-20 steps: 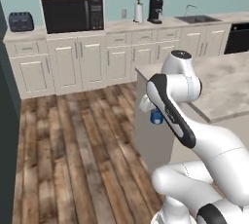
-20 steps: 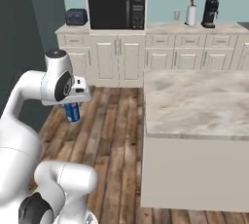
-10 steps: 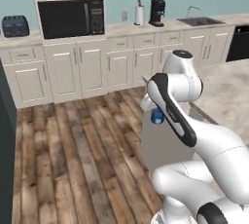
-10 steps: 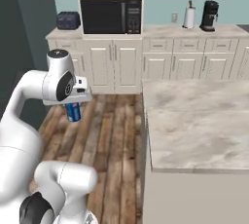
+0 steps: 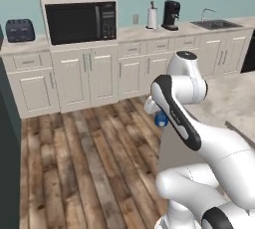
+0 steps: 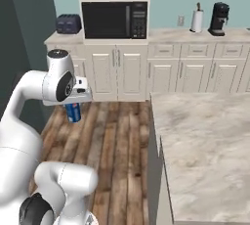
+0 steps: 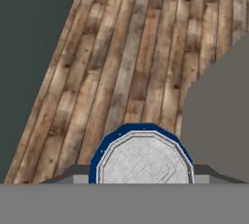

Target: Four empty soda cans are scattered around the kitchen. Gather all the cans and cluster them next to the stove for recycling.

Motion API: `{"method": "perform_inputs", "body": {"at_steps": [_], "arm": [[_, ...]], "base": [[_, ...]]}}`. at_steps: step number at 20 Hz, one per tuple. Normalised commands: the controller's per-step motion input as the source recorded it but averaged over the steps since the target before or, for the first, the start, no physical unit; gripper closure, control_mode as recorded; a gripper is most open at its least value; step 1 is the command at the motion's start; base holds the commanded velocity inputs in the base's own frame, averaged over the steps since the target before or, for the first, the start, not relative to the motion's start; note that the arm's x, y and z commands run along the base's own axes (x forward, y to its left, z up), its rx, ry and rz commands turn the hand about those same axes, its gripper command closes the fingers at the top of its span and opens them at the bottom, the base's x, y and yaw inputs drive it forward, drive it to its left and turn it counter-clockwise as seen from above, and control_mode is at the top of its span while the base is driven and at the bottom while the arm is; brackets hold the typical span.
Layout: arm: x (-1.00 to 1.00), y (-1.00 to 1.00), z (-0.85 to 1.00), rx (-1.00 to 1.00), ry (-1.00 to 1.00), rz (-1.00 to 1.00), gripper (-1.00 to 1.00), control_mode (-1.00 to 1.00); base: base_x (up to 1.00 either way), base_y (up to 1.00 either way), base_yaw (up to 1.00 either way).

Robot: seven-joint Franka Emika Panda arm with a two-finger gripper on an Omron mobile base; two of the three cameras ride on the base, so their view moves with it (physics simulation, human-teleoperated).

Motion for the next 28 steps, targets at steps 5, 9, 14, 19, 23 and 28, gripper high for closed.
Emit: {"method": "perform_inputs", "body": {"at_steps": [5, 9, 14, 19, 23, 28], "arm": [[0.00, 0.00, 0.00, 0.00, 0.00, 0.00, 1.00, 1.00], [0.00, 0.00, 0.00, 0.00, 0.00, 0.00, 1.00, 1.00], [0.00, 0.00, 0.00, 0.00, 0.00, 0.00, 1.00, 1.00], [0.00, 0.00, 0.00, 0.00, 0.00, 0.00, 1.00, 1.00], [0.00, 0.00, 0.00, 0.00, 0.00, 0.00, 1.00, 1.00], [0.00, 0.00, 0.00, 0.00, 0.00, 0.00, 1.00, 1.00]], "base": [[0.65, 0.39, 0.00], [0.66, 0.38, 0.00], [0.66, 0.36, 0.00], [0.70, 0.27, -0.06], [0.72, 0.22, -0.12], [0.72, 0.21, -0.14]]}}
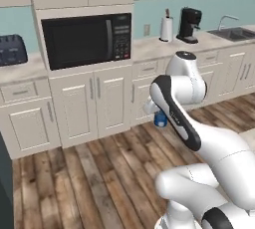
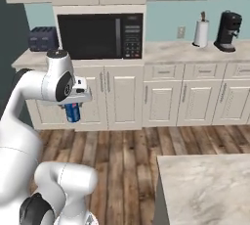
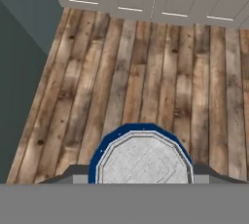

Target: Four empty soda cans are scattered around the kitchen. Gather all the cans and cluster them next to the stove for recycling.

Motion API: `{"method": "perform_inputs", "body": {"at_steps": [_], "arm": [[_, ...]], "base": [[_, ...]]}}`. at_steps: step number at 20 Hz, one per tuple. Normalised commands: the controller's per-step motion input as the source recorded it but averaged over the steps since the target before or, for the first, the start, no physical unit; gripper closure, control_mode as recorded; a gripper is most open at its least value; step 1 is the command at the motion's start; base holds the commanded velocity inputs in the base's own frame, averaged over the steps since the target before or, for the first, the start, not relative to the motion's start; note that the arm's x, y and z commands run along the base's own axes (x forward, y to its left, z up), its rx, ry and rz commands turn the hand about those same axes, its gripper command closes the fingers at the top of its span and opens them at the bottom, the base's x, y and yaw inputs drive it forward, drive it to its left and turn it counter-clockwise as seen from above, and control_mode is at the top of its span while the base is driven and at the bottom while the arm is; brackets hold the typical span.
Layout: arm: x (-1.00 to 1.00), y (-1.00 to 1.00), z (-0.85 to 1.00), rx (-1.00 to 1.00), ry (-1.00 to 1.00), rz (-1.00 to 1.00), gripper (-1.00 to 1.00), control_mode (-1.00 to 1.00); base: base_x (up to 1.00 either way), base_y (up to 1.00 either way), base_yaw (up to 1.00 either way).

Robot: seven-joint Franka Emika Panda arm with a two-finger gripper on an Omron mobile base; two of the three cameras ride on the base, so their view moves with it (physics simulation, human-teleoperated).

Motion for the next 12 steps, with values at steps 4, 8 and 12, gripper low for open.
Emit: {"method": "perform_inputs", "body": {"at_steps": [4, 8, 12], "arm": [[0.00, 0.00, 0.00, 0.00, 0.00, 0.00, 1.00, 1.00], [0.00, 0.00, 0.00, 0.00, 0.00, 0.00, 1.00, 1.00], [0.00, 0.00, 0.00, 0.00, 0.00, 0.00, 1.00, 1.00]], "base": [[0.72, 0.22, -0.17], [0.66, 0.25, -0.29], [0.60, 0.27, -0.39]]}}
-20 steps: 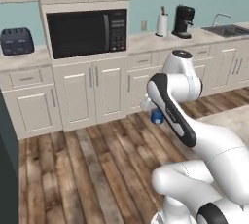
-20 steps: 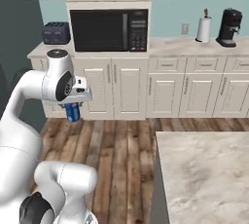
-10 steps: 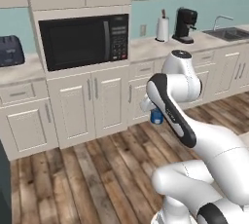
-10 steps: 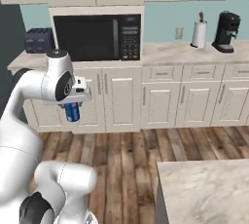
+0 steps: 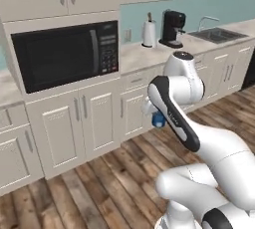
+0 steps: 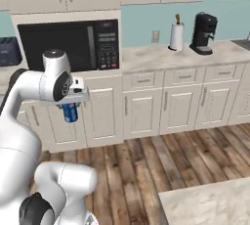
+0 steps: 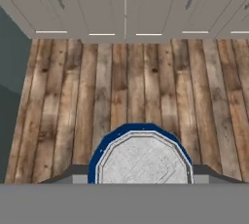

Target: Four empty soda cans are scattered around the kitchen. Gather all the cans and cluster them next to the stove for recycling.

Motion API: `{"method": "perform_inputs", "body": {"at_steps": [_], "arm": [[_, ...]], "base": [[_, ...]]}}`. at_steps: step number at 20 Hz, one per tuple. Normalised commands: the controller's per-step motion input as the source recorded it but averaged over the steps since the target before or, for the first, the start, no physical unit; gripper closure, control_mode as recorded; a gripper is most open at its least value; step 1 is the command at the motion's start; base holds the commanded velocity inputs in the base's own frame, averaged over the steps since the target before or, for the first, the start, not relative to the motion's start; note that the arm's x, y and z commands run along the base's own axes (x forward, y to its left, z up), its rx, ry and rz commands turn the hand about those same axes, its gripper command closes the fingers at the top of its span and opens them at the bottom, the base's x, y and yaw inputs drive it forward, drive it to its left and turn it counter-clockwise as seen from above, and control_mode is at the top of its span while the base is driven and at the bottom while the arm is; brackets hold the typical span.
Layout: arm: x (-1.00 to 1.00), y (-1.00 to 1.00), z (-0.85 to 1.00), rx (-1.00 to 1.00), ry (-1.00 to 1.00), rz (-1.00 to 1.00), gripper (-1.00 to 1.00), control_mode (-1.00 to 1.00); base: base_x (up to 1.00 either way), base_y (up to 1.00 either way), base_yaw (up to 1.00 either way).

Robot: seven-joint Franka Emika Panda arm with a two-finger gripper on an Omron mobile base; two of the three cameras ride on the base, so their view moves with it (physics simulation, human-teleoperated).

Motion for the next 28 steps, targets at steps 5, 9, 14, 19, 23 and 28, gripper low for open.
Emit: {"method": "perform_inputs", "body": {"at_steps": [5, 9, 14, 19, 23, 28], "arm": [[0.00, 0.00, 0.00, 0.00, 0.00, 0.00, 1.00, 1.00], [0.00, 0.00, 0.00, 0.00, 0.00, 0.00, 1.00, 1.00], [0.00, 0.00, 0.00, 0.00, 0.00, 0.00, 1.00, 1.00], [0.00, 0.00, 0.00, 0.00, 0.00, 0.00, 1.00, 1.00], [0.00, 0.00, 0.00, 0.00, 0.00, 0.00, 1.00, 1.00], [0.00, 0.00, 0.00, 0.00, 0.00, 0.00, 1.00, 1.00]], "base": [[0.55, 0.27, -0.45], [0.54, 0.26, -0.46], [0.50, 0.20, -0.49], [0.47, 0.18, -0.51], [0.46, 0.16, -0.52], [0.50, 0.13, -0.46]]}}
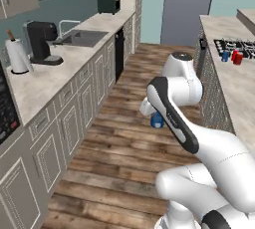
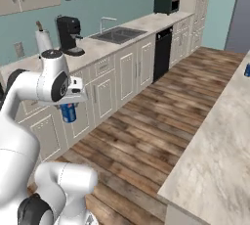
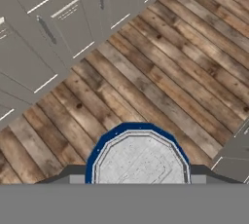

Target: Four empty soda cans are scattered around the kitchen. Gather all the cans and cluster them next to the stove for recycling.

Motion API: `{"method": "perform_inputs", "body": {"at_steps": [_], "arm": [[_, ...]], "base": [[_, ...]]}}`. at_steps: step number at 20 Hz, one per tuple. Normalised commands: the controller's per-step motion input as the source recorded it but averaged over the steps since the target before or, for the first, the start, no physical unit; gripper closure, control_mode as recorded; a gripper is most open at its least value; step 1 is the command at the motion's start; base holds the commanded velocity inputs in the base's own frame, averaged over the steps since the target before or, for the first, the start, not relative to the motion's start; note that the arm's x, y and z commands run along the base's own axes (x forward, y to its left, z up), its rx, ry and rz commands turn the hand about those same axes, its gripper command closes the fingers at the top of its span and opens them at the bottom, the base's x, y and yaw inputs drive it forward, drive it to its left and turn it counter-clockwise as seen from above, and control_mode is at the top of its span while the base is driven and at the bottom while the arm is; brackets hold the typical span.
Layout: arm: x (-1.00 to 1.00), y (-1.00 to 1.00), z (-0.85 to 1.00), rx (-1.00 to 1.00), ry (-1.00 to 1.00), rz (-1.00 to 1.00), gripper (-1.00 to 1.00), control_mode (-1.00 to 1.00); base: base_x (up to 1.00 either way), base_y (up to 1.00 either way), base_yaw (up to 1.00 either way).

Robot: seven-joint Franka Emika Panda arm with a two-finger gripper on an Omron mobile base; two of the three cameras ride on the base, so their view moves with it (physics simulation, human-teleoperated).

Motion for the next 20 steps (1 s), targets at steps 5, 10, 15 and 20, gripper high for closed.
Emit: {"method": "perform_inputs", "body": {"at_steps": [5, 10, 15, 20], "arm": [[0.00, 0.00, 0.00, 0.00, 0.00, 0.00, 1.00, 1.00], [0.00, 0.00, 0.00, 0.00, 0.00, 0.00, 1.00, 1.00], [0.00, 0.00, 0.00, 0.00, 0.00, 0.00, 1.00, 1.00], [0.00, 0.00, 0.00, 0.00, 0.00, 0.00, 1.00, 1.00]], "base": [[0.61, 0.05, -0.28], [0.66, 0.02, -0.20], [0.67, 0.02, -0.19], [0.64, 0.09, -0.25]]}}
